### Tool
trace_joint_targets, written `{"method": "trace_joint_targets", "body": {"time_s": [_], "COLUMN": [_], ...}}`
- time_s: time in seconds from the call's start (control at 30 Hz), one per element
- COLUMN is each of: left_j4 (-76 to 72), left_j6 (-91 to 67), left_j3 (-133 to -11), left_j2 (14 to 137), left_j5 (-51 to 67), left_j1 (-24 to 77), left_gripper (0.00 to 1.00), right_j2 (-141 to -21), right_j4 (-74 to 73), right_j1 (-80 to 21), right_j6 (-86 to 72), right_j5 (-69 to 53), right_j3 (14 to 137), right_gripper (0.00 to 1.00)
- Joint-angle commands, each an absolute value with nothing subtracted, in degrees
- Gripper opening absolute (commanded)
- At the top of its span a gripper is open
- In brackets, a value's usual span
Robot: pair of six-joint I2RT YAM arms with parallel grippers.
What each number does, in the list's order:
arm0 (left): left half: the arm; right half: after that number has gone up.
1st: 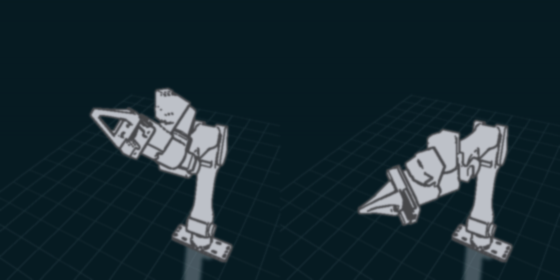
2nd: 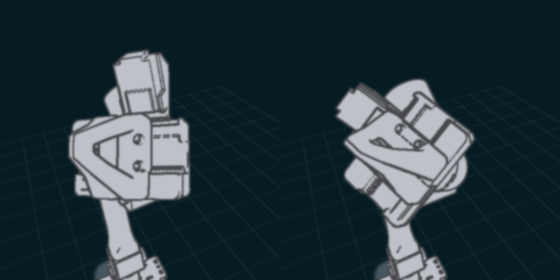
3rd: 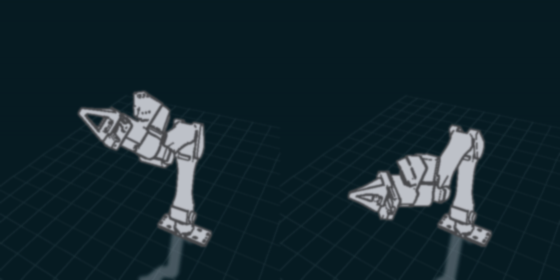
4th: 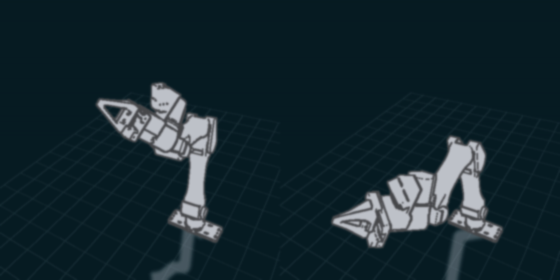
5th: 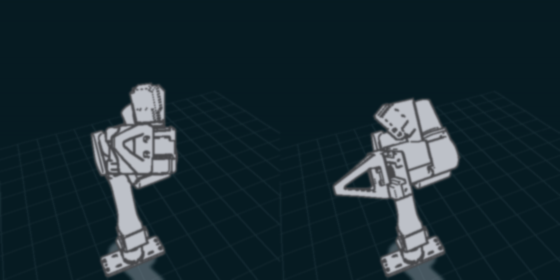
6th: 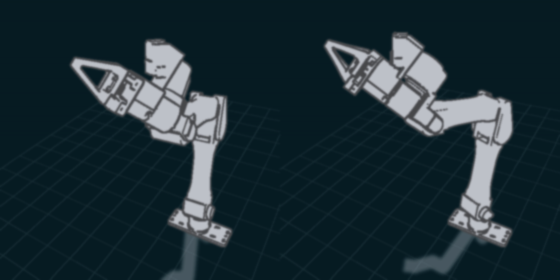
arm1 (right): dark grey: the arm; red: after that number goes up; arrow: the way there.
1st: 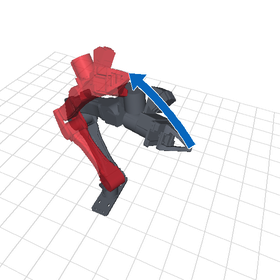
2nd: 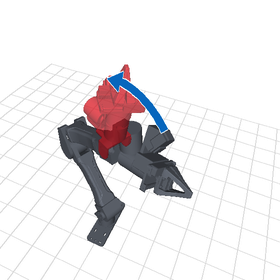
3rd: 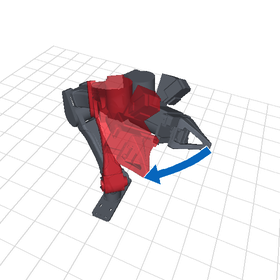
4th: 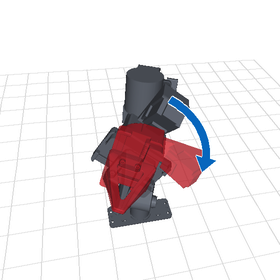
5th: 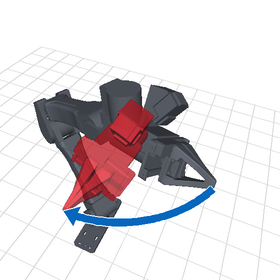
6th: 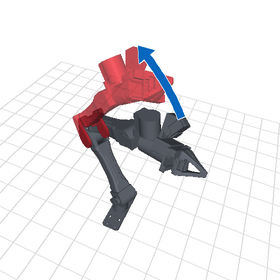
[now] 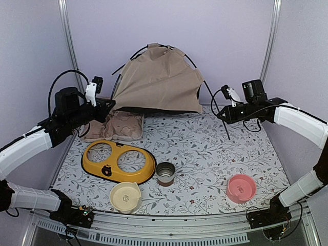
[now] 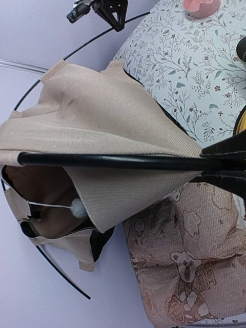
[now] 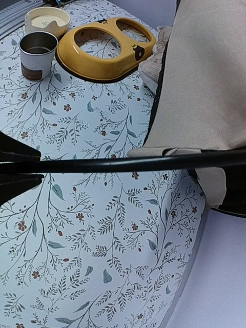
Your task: Set up the pet tent
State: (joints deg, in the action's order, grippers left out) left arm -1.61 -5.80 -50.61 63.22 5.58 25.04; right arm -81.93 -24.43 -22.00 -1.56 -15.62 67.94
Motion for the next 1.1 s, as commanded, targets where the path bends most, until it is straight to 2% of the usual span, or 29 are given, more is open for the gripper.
{"method": "trace_joint_targets", "body": {"time_s": [0.0,0.1,0.33,0.67,0.87,0.93,1.07], "left_j4": [-5.3,-5.0,-3.4,-3.7,-1.8,0.7,4.3], "left_j6": [-6.4,-6.3,-5.7,-5.4,-5.2,-5.1,-5.4], "left_j3": [-51.3,-51.8,-55.2,-63.6,-72.4,-76.7,-81.8], "left_j2": [61.8,62.1,63.6,68.3,78.3,83.2,89.6], "left_j5": [5.8,5.9,7.1,14.8,19.5,18.7,14.9], "left_j1": [24.2,24.2,24.2,24.7,24.8,24.8,24.6], "left_gripper": [0.00,0.00,0.00,0.00,0.03,0.08,0.39], "right_j2": [-81.8,-80.2,-73.5,-52.0,-46.9,-46.3,-45.3], "right_j4": [-24.7,-24.7,-24.3,-23.9,-26.4,-25.3,-13.5], "right_j1": [-21.7,-21.7,-21.5,-20.8,-20.7,-20.8,-21.5], "right_j6": [-1.2,-1.6,-3.0,-4.7,-4.4,-5.6,-13.0], "right_j5": [-18.2,-18.5,-20.0,-19.0,-28.9,-33.2,-42.4], "right_j3": [68.9,68.4,65.8,65.5,68.9,68.1,58.8], "right_gripper": [0.07,0.00,0.00,0.00,0.00,0.00,0.00]}}
